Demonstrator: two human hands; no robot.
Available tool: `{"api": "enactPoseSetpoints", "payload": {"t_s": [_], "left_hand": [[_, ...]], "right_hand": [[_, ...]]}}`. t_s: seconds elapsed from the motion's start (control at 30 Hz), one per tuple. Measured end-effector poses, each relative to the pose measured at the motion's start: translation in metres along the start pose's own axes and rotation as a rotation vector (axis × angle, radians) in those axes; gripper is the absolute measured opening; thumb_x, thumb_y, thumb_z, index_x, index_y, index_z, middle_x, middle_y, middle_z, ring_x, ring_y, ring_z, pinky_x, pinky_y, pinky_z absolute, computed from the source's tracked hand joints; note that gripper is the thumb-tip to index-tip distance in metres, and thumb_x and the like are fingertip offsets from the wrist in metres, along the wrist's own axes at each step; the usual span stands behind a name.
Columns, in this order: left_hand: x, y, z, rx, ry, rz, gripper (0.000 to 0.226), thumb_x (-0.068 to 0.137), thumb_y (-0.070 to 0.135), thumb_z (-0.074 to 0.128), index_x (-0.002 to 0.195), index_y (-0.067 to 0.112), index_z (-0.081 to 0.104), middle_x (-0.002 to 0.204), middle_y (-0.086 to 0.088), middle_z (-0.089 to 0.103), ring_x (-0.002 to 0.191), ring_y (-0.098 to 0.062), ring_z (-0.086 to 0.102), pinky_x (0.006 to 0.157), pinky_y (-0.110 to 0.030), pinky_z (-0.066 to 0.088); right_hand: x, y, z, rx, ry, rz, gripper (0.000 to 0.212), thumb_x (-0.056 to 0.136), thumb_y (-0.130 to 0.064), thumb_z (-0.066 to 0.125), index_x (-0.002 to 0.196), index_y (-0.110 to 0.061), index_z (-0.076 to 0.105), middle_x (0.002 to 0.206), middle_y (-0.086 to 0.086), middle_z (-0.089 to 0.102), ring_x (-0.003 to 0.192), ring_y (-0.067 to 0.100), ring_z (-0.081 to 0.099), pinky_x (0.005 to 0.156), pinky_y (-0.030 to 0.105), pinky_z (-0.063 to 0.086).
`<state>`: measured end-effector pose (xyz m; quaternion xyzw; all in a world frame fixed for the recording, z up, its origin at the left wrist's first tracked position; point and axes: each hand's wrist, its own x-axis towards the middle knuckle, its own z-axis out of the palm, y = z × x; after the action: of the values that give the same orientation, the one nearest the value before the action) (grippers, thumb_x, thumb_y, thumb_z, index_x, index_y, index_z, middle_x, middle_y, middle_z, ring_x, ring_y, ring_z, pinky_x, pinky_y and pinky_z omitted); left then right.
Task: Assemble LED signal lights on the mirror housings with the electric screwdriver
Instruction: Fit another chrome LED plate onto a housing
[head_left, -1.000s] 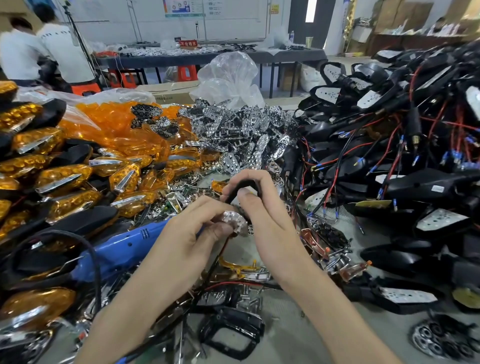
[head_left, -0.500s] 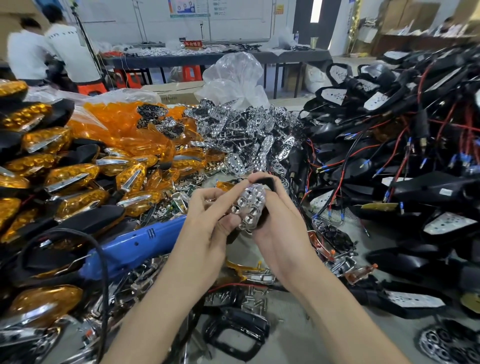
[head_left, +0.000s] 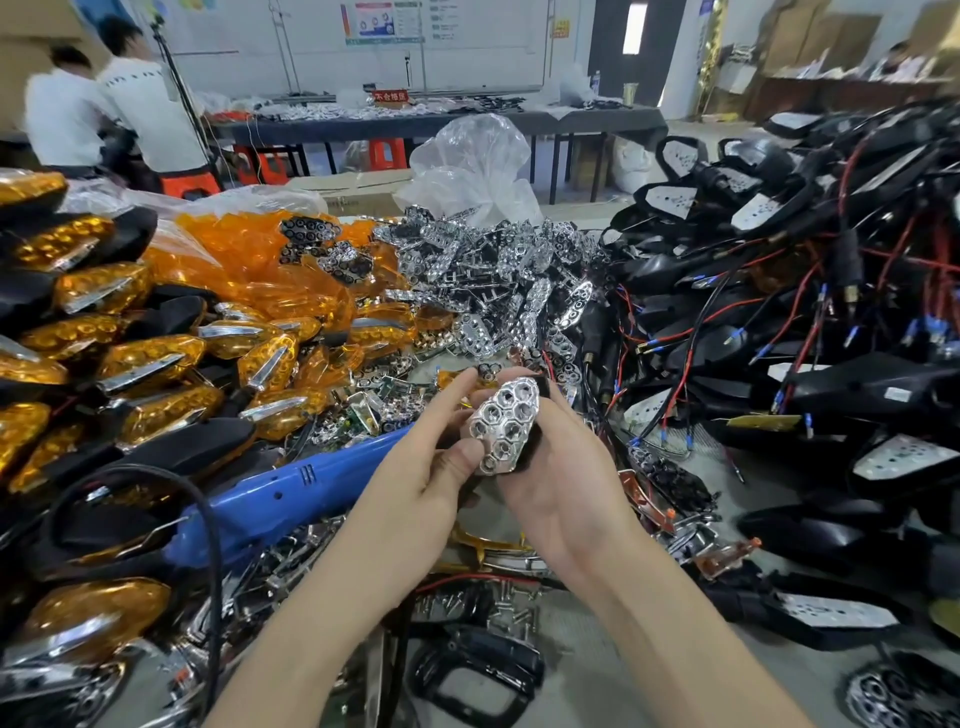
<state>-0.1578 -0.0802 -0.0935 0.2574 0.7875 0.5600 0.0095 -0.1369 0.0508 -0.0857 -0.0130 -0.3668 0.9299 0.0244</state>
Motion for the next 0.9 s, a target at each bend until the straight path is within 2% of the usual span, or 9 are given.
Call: {"api": "enactPoseSetpoints", "payload": {"t_s": [0.13,0.27,0.37,0.43,0.57,0.63,0.7,0.8,0.9], "left_hand": [[0.0,0.003,0.0,0.022,-0.001,0.0,0.057,0.103,0.01,0.049,0.129,0.06,0.043,0.122,0.045,0.054,0.119,0.02,0.047,0.092,-0.003,0.039],[0.0,0.004,-0.001,0.021,0.006,0.005,0.064,0.102,0.013,0.049,0.116,0.075,0.046,0.116,0.032,0.062,0.11,0.012,0.056,0.089,-0.011,0.048],[0.0,0.004,0.003,0.01,-0.004,0.022,0.059,0.103,0.009,0.047,0.125,0.063,0.048,0.119,0.031,0.061,0.116,0.01,0.054,0.091,-0.007,0.043],[-0.001,0.006,0.007,0.003,-0.016,0.031,0.057,0.102,0.0,0.046,0.132,0.049,0.048,0.125,0.031,0.058,0.123,0.012,0.049,0.094,-0.004,0.039],[-0.004,0.005,0.008,0.042,0.001,0.022,0.057,0.103,0.005,0.045,0.134,0.053,0.041,0.132,0.037,0.05,0.125,0.022,0.039,0.096,0.001,0.033],[-0.003,0.002,0.005,0.017,0.002,-0.006,0.052,0.103,0.011,0.047,0.142,0.046,0.041,0.137,0.033,0.05,0.127,0.02,0.04,0.103,-0.006,0.035],[-0.003,0.001,0.001,-0.002,0.008,-0.014,0.049,0.103,0.015,0.048,0.142,0.045,0.043,0.135,0.034,0.053,0.128,0.017,0.042,0.107,-0.012,0.037],[-0.004,0.002,-0.001,-0.017,0.015,-0.018,0.045,0.104,0.017,0.045,0.136,0.048,0.047,0.131,0.037,0.054,0.126,0.016,0.045,0.108,-0.021,0.043],[-0.004,0.001,0.0,0.003,0.038,0.005,0.041,0.104,0.021,0.047,0.136,0.046,0.051,0.131,0.032,0.057,0.125,0.011,0.049,0.107,-0.025,0.044]], "right_hand": [[-0.001,-0.002,-0.002,0.003,-0.022,0.003,0.022,0.075,-0.023,0.065,0.095,-0.018,0.069,0.085,0.005,0.07,0.081,0.021,0.066,0.07,0.03,0.056],[-0.001,-0.003,-0.005,0.0,-0.067,0.02,0.028,0.076,-0.025,0.064,0.103,-0.015,0.065,0.085,0.005,0.07,0.078,0.019,0.068,0.071,0.03,0.056],[0.0,-0.003,-0.005,0.026,-0.087,0.03,0.028,0.077,-0.023,0.064,0.103,-0.013,0.064,0.088,0.009,0.068,0.079,0.02,0.067,0.069,0.03,0.059],[0.001,0.0,-0.006,0.019,-0.085,0.036,0.028,0.078,-0.024,0.064,0.103,-0.012,0.065,0.094,0.013,0.066,0.086,0.022,0.065,0.076,0.032,0.058],[0.002,0.002,-0.005,0.023,-0.061,0.062,0.035,0.077,-0.026,0.065,0.11,-0.012,0.063,0.107,0.017,0.063,0.102,0.029,0.061,0.088,0.038,0.055],[0.002,0.0,-0.006,0.032,-0.057,0.072,0.031,0.078,-0.026,0.064,0.107,-0.014,0.064,0.096,0.012,0.068,0.088,0.025,0.066,0.073,0.036,0.056],[0.001,-0.002,-0.006,0.033,-0.036,0.101,0.025,0.084,-0.028,0.06,0.107,-0.018,0.062,0.087,0.006,0.069,0.075,0.021,0.064,0.061,0.035,0.047],[0.004,-0.005,-0.009,0.111,0.028,0.134,0.018,0.104,-0.026,0.044,0.107,-0.02,0.06,0.086,0.005,0.07,0.075,0.021,0.065,0.069,0.037,0.045],[0.006,-0.011,-0.011,0.18,0.08,0.115,0.021,0.108,-0.024,0.039,0.104,-0.018,0.059,0.085,0.005,0.07,0.078,0.022,0.067,0.077,0.037,0.051]]}}
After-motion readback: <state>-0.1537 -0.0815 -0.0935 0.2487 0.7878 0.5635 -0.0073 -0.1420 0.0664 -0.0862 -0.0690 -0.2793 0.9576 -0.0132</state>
